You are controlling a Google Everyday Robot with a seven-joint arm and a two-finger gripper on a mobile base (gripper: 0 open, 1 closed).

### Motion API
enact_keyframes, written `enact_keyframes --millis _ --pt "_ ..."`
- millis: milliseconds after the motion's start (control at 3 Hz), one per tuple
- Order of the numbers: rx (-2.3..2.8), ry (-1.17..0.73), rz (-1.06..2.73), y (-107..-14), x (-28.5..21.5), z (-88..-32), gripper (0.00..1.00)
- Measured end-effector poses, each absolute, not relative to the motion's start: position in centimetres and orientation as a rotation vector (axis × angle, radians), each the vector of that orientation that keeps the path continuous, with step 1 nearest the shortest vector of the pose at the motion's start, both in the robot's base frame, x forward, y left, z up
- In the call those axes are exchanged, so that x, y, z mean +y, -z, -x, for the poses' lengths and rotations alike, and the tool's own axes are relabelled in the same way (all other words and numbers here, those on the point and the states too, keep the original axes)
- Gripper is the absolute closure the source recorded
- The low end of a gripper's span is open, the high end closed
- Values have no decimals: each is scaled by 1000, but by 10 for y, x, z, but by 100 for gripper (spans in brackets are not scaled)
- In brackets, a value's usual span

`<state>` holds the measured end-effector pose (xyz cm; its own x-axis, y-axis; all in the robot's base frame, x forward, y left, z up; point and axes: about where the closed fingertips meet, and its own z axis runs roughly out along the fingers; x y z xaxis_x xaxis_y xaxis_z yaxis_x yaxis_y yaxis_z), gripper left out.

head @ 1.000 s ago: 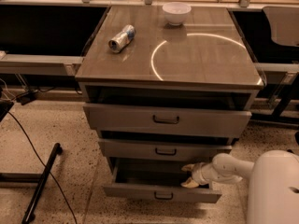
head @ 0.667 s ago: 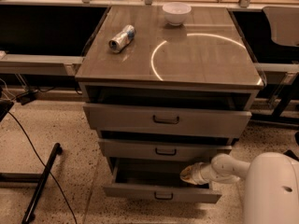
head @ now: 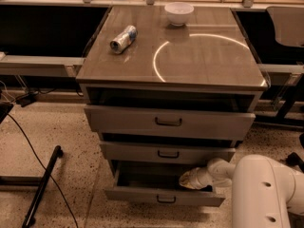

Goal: Open bottom drawer

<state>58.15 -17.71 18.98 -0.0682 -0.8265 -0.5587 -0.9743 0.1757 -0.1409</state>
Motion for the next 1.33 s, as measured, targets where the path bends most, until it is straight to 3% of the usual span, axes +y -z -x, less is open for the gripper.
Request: enact_keyframes --millis 1333 --pt "1903 -481 1843 -177 -165 -512 100"
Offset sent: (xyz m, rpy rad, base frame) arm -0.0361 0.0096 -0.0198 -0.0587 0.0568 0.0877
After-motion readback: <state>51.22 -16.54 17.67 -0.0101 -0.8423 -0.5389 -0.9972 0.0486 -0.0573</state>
